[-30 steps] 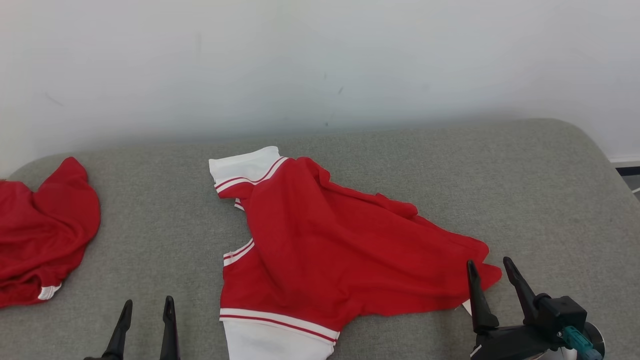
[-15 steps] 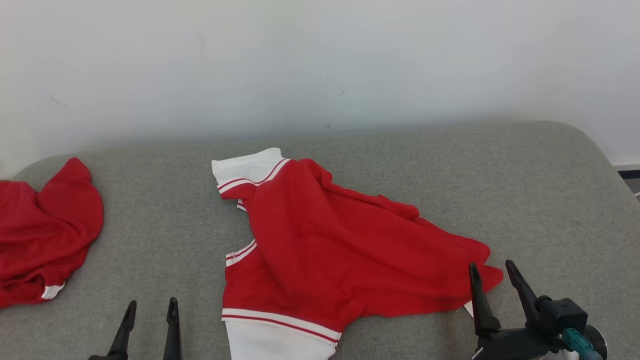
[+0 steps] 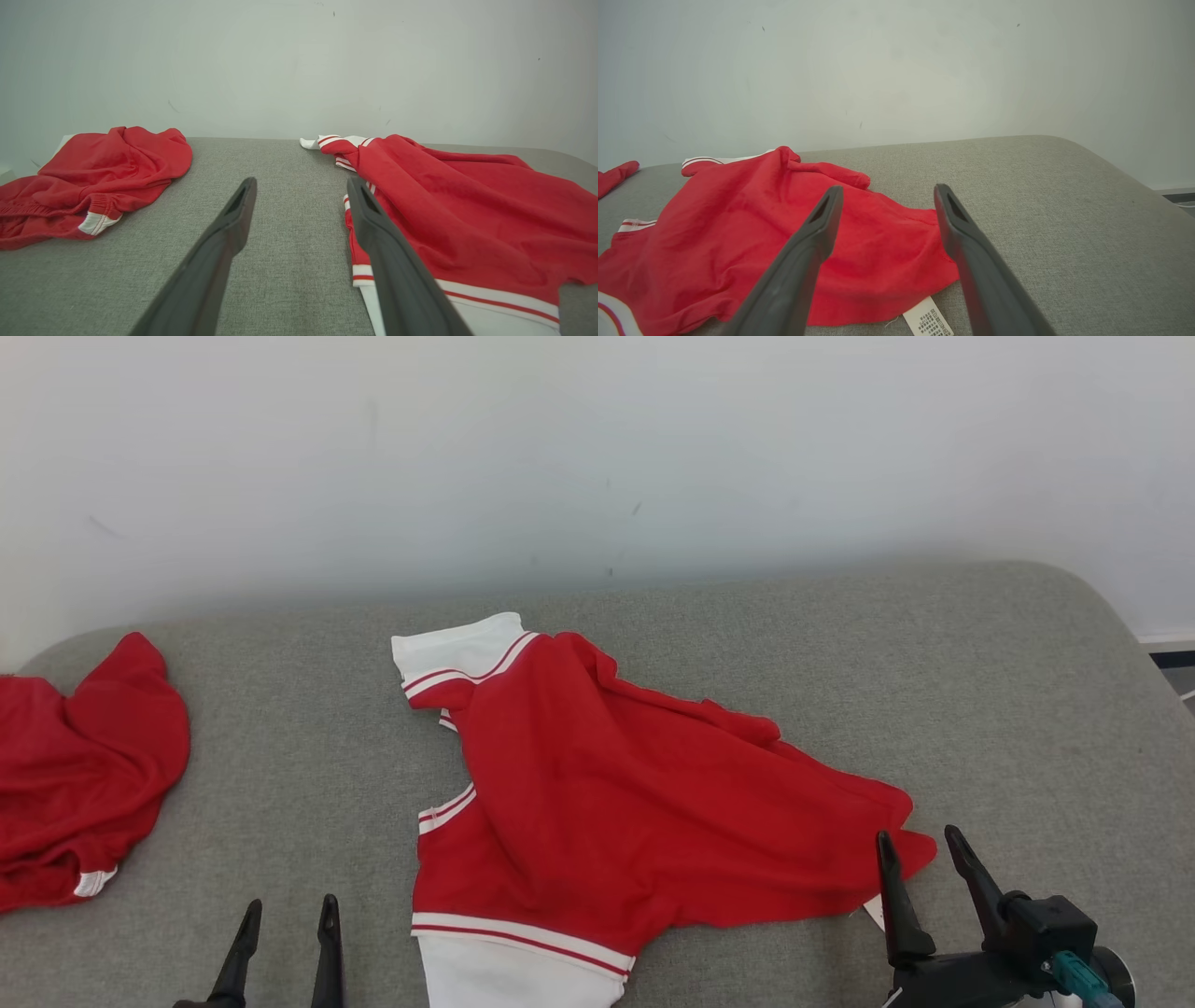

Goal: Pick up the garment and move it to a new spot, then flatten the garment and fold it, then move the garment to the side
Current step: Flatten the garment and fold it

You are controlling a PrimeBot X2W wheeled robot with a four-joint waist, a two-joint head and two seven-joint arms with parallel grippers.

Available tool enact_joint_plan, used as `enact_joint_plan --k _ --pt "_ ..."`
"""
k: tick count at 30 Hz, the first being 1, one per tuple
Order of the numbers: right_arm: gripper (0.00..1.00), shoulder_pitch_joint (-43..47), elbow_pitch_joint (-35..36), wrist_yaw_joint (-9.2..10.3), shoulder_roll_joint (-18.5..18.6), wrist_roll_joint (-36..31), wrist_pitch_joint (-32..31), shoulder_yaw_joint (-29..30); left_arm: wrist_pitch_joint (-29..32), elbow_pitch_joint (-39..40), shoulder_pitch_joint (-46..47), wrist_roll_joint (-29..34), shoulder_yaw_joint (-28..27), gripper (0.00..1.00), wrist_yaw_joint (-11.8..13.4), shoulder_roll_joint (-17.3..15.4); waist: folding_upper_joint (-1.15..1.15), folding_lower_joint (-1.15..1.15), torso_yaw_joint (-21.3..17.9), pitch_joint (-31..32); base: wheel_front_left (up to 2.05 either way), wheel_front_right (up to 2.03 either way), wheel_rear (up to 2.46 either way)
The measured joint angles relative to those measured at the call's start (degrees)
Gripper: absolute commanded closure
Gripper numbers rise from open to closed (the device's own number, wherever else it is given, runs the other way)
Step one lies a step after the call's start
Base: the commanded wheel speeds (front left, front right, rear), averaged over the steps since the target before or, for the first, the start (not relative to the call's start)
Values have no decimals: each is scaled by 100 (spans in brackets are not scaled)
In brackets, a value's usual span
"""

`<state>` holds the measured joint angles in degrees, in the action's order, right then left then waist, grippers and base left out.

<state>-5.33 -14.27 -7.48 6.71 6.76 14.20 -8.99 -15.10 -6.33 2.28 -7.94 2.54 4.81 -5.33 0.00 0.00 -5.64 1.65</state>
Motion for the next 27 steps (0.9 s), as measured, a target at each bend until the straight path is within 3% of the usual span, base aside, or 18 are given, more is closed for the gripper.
enact_joint_plan --k 16,27 --pt "0 1 -11 0 1 2 1 30 0 -21 -8 16 33 0 -83 35 0 0 -47 -62 0 0 0" --pt "0 -303 -571 0 302 -63 -129 508 0 -534 -282 78 716 0 -498 110 0 0 42 -216 0 0 0"
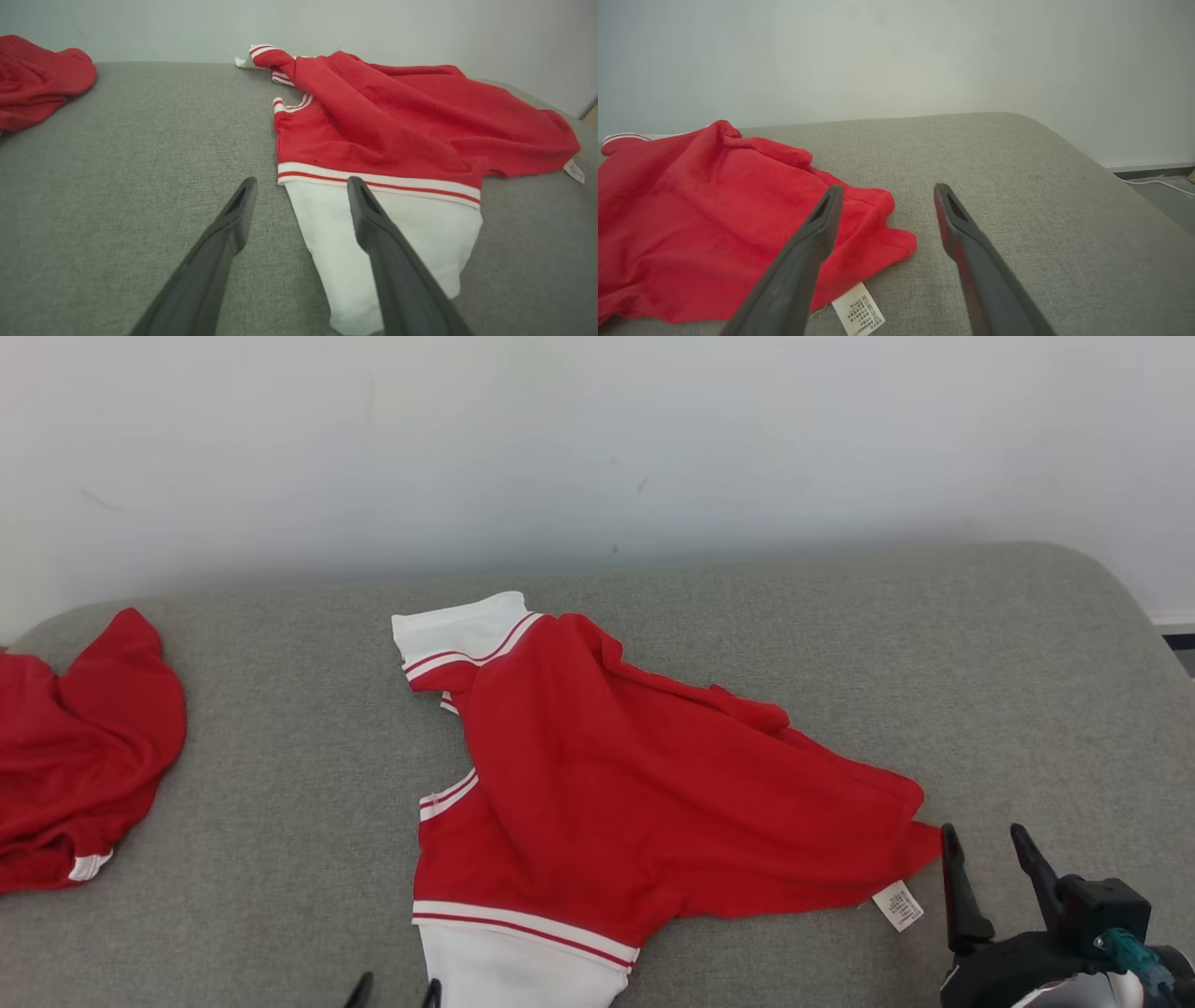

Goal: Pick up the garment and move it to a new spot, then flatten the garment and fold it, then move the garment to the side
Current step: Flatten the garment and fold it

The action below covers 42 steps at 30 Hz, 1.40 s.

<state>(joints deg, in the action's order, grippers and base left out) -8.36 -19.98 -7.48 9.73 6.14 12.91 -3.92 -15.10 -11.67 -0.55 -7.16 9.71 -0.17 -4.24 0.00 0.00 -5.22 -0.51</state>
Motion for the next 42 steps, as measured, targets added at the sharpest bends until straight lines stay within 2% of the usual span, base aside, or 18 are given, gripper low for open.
enact_joint_plan --k 7,15,16,30,31,33,38,42 --pt "0 -326 -693 0 145 57 -52 205 0 -98 -171 -8 413 0 -179 68 0 0 124 -119 0 0 0" --pt "0 -962 -1887 0 198 245 -77 96 0 -437 -151 -115 644 0 -175 105 0 0 221 -273 0 0 0" --pt "0 -1129 -2205 0 198 301 -44 68 0 -555 -138 -144 702 0 -182 108 0 0 215 -303 0 0 0" --pt "0 -2061 -3800 0 247 469 158 -102 0 -1114 310 -366 1027 0 -326 130 0 0 269 -517 0 0 0" --pt "59 -2111 -3902 0 235 505 171 -116 -5 -1191 359 -393 1053 20 -328 133 0 0 282 -527 0 0 0" --pt "100 -2198 -4045 0 225 549 180 -147 -8 -1270 442 -434 1082 100 -332 132 0 0 309 -538 0 0 0" --pt "100 -2287 -4192 -1 202 628 221 -224 -7 -1413 543 -488 1135 100 -334 133 0 0 347 -501 0 0 0" --pt "100 -2193 -3826 -1 218 725 219 -190 -5 -1311 528 -511 1105 100 -281 134 0 0 355 -413 0 0 0"
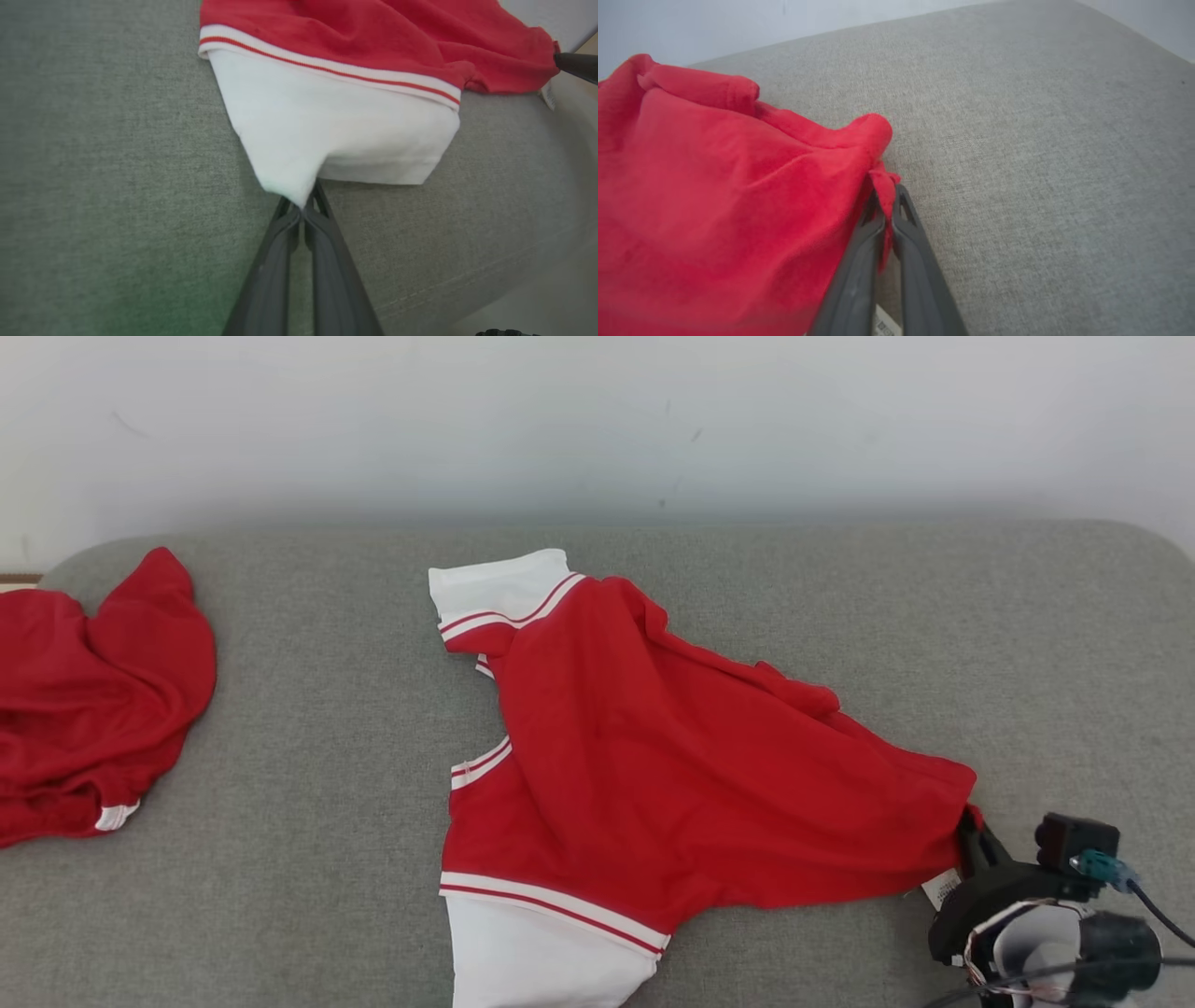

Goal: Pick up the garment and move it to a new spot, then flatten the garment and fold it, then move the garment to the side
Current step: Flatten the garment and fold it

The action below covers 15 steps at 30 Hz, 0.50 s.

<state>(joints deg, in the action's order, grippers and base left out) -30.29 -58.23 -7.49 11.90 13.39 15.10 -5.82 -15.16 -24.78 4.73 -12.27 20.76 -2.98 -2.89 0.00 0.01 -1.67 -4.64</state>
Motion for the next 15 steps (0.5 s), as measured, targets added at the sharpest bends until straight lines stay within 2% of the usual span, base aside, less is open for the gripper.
enact_joint_plan --k 7,15 --pt "100 812 1289 0 42 444 1 79 4 872 -272 43 -215 100 109 -37 0 -1 16 148 0 0 0" --pt "100 1378 2523 0 136 938 -126 -131 8 1786 -349 123 -412 100 164 -327 0 -1 -72 74 0 0 0"
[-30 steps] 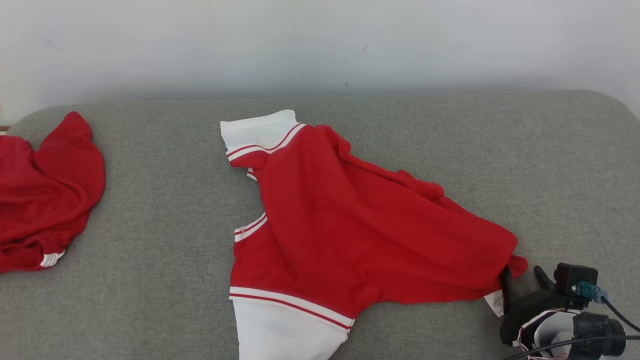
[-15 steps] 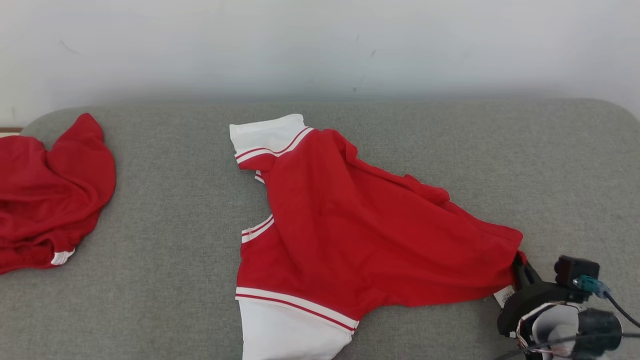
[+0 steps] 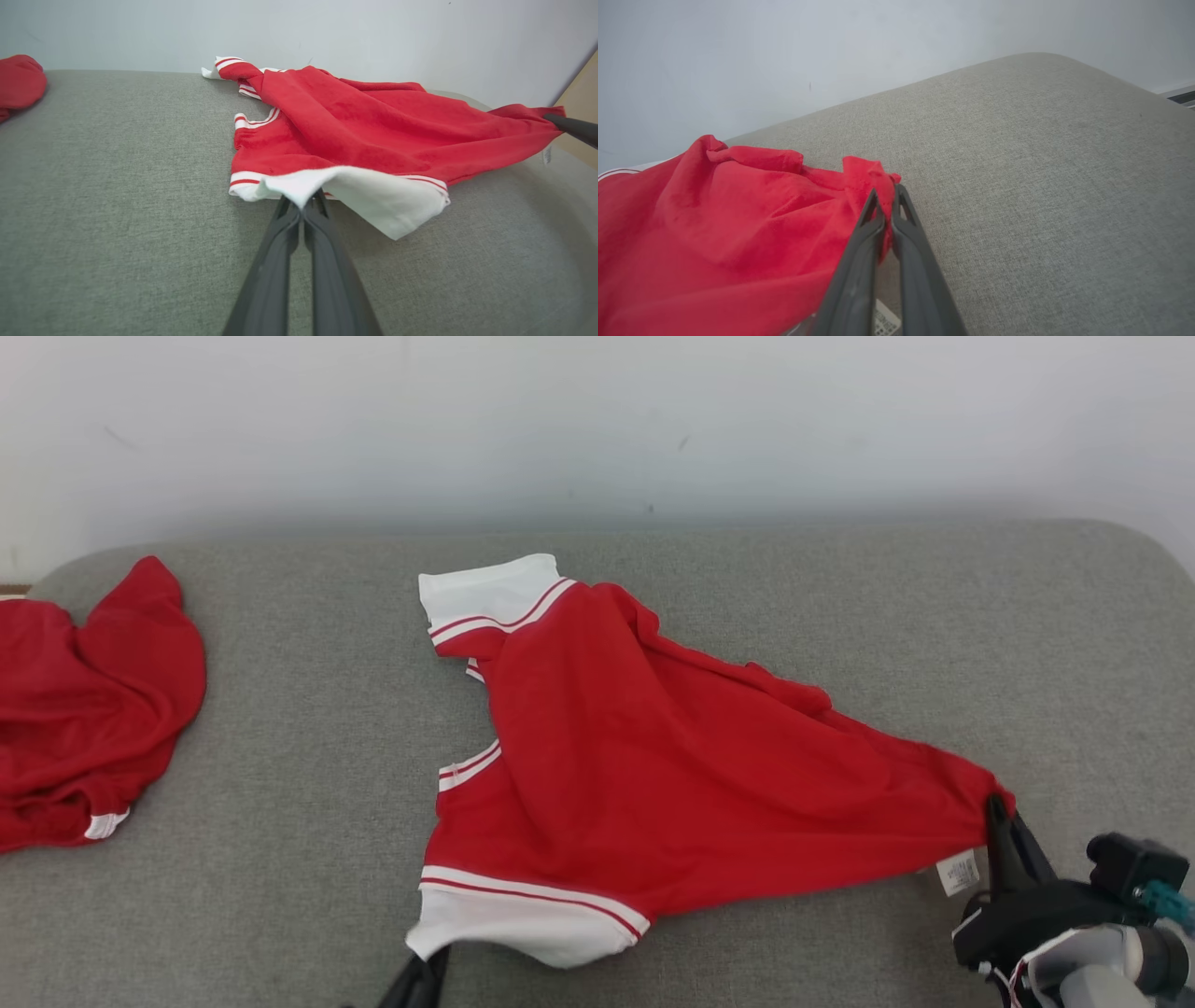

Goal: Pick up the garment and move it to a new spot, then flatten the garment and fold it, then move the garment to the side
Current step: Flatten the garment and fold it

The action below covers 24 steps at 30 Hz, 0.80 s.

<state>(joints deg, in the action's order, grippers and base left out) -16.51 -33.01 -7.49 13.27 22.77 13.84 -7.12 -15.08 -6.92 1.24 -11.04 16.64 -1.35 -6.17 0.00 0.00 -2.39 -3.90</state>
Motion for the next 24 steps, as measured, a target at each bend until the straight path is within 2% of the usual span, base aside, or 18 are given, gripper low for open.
enact_joint_plan --k 3,6,12,14,15,18,22,24 --pt "100 -29 450 0 -2 256 -227 -40 149 166 254 70 -81 100 -54 -259 0 0 -27 -71 0 0 0" --pt "100 -260 767 0 10 527 -506 -141 365 328 911 132 -160 100 -196 -545 0 0 -38 -182 0 0 0" --pt "100 -1674 844 0 21 1115 -1092 -335 967 226 2899 82 -225 100 -515 -1121 0 1 -50 -570 0 0 0" --pt "100 -2357 581 0 8 1322 -1290 -361 1203 64 3718 120 -85 100 -567 -1378 0 1 -61 -752 0 0 0" --pt "100 -3075 254 0 -34 1460 -1430 -409 1371 -134 4543 30 15 100 -576 -1514 0 1 -75 -949 0 0 0" --pt "100 -4270 -431 0 -83 1608 -1540 -360 1621 -555 5803 -144 433 100 -608 -1719 -1 2 -102 -1270 0 0 0" --pt "100 -5821 -1373 1 -79 1607 -1539 -112 1778 -1328 7453 -511 773 100 -612 -1875 -2 3 -133 -1692 0 0 0" --pt "100 -6474 -1790 1 -135 1586 -1471 -18 1761 -1774 8195 -681 848 100 -612 -1820 -1 3 -146 -1881 0 0 0"
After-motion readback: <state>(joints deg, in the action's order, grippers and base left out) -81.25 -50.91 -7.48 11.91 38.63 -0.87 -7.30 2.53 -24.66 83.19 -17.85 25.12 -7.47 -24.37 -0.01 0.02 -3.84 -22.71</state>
